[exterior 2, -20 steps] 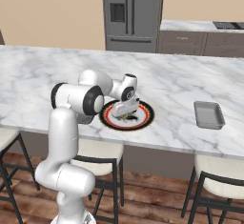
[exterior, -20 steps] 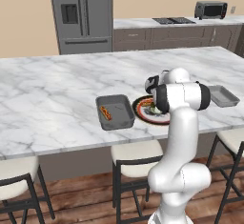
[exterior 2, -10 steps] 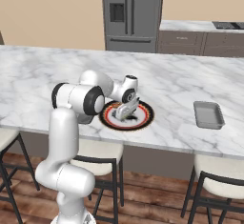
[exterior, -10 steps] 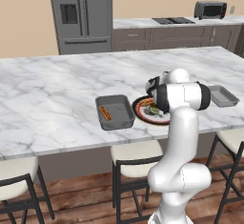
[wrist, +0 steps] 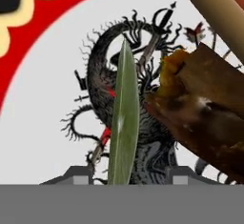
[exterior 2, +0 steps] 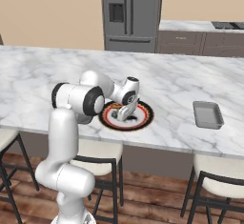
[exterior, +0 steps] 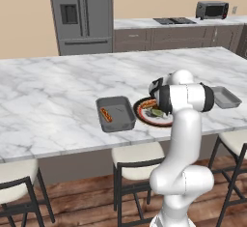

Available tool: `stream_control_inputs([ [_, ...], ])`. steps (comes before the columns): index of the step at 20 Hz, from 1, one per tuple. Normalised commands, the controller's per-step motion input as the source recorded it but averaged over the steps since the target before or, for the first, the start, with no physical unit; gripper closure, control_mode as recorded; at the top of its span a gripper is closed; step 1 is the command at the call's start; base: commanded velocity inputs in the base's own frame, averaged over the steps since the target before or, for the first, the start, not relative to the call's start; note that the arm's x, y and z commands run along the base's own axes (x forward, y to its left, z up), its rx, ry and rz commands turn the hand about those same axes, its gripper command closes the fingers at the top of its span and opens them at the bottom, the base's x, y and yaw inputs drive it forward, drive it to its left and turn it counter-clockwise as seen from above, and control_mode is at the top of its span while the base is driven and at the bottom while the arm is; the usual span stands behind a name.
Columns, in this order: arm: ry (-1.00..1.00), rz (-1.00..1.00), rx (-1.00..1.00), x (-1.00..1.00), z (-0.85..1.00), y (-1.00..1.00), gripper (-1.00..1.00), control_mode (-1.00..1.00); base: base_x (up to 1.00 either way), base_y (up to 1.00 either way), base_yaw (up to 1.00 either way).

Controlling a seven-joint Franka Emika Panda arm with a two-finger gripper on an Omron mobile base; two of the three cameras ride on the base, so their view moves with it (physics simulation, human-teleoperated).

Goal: Place one cooked food and one vegetable from the large plate to each tupperware container.

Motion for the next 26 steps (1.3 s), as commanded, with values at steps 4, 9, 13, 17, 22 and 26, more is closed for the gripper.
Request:
stream_control_inputs([
  [4, -0.04, 0.0, 0.01, -0.74, -0.2, 0.41, 1.0, -1.0, 0.0, 0.0, 0.0],
  [9, -0.06, 0.0, 0.0, -0.82, 0.0, 0.32, 1.0, -1.0, 0.0, 0.0, 0.0],
  [13, -0.13, 0.0, 0.0, -0.53, 0.34, 0.16, 1.0, -1.0, 0.0, 0.0, 0.0],
  [17, -0.04, -0.09, 0.0, -0.35, 0.79, 0.46, 1.0, -1.0, 0.0, 0.0, 0.0],
  [22, 0.02, -0.08, 0.04, -0.03, 1.0, 0.45, 1.0, -1.0, 0.0, 0.0, 0.0],
  [26, 0.01, -0.05, 0.11, 0.0, 0.61, 0.58, 1.0, -1.0, 0.0, 0.0, 0.0],
])
